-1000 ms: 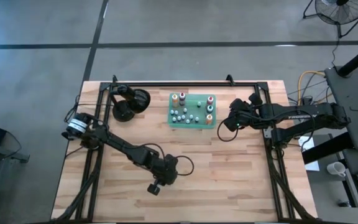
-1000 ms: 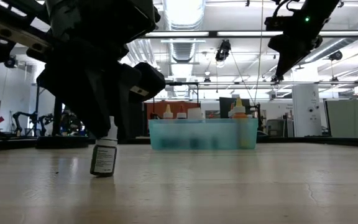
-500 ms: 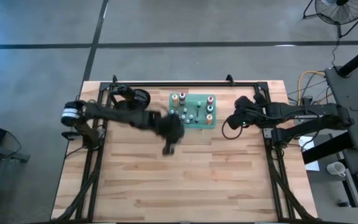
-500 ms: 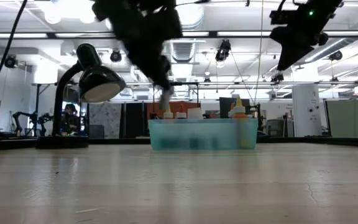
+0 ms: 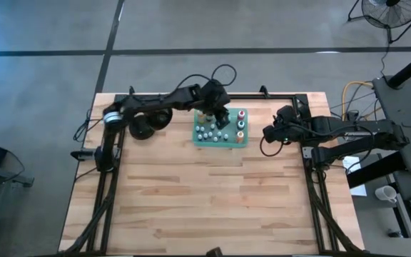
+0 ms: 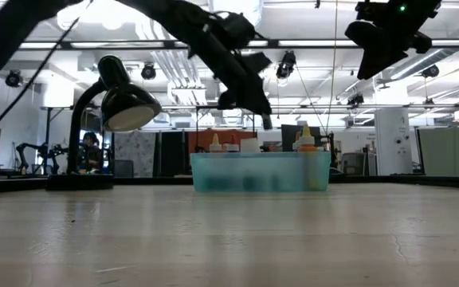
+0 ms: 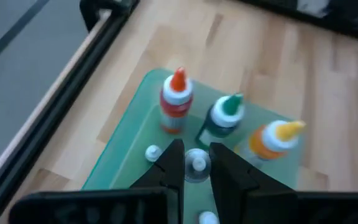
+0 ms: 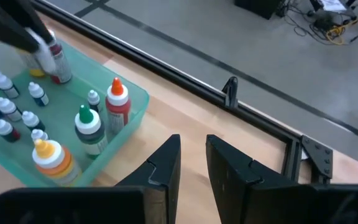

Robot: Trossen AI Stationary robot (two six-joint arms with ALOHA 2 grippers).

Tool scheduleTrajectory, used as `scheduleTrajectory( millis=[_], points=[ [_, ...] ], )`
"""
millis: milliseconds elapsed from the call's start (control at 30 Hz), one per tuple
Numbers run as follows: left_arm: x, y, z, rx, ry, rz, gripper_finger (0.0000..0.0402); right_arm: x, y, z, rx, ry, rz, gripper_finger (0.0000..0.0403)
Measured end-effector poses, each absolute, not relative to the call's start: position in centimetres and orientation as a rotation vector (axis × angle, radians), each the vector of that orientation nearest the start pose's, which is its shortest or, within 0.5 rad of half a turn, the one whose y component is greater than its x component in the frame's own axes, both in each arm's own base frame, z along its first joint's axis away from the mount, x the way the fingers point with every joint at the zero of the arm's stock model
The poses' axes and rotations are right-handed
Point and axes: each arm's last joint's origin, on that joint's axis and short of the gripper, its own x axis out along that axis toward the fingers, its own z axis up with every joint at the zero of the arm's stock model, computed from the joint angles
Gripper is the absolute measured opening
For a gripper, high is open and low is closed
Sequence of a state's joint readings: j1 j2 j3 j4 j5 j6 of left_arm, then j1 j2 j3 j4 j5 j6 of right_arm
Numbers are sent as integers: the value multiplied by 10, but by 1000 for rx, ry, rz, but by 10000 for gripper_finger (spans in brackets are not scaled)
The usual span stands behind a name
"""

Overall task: Pick & Place food coloring
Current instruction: Put the small green food coloring bottle into the green bin

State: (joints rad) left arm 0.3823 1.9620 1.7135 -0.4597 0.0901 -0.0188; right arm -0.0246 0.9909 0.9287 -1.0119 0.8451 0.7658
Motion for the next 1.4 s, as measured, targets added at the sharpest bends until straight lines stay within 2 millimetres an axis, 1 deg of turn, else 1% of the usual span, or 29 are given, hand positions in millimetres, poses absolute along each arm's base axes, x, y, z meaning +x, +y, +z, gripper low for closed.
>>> scheduleTrajectory(
  millis=[100,167,333,433,500,600,733,833,1067,1400],
  points=[
    [428,178,267,-221,714,315,30,165,-26,292,240,631,-1106,68],
    [435,183,254,-245,736,333,30,165,-26,292,254,622,-1112,68],
    [444,183,235,-193,789,298,31,165,-26,292,256,624,-1113,68],
    [444,183,215,-225,854,299,31,166,-26,292,256,626,-1113,68],
    [443,183,206,-248,872,309,31,166,-26,291,256,628,-1112,68],
    [441,183,199,-247,871,336,31,166,-26,291,255,630,-1111,68],
    [435,182,184,-240,918,381,31,166,-26,291,253,632,-1110,68],
    [434,182,181,-241,917,383,37,166,-26,291,247,637,-1109,68],
    [437,179,182,-243,899,377,68,166,-26,290,227,652,-1101,68],
    [440,176,183,-235,881,367,85,166,-26,290,227,653,-1101,68]
  ],
)
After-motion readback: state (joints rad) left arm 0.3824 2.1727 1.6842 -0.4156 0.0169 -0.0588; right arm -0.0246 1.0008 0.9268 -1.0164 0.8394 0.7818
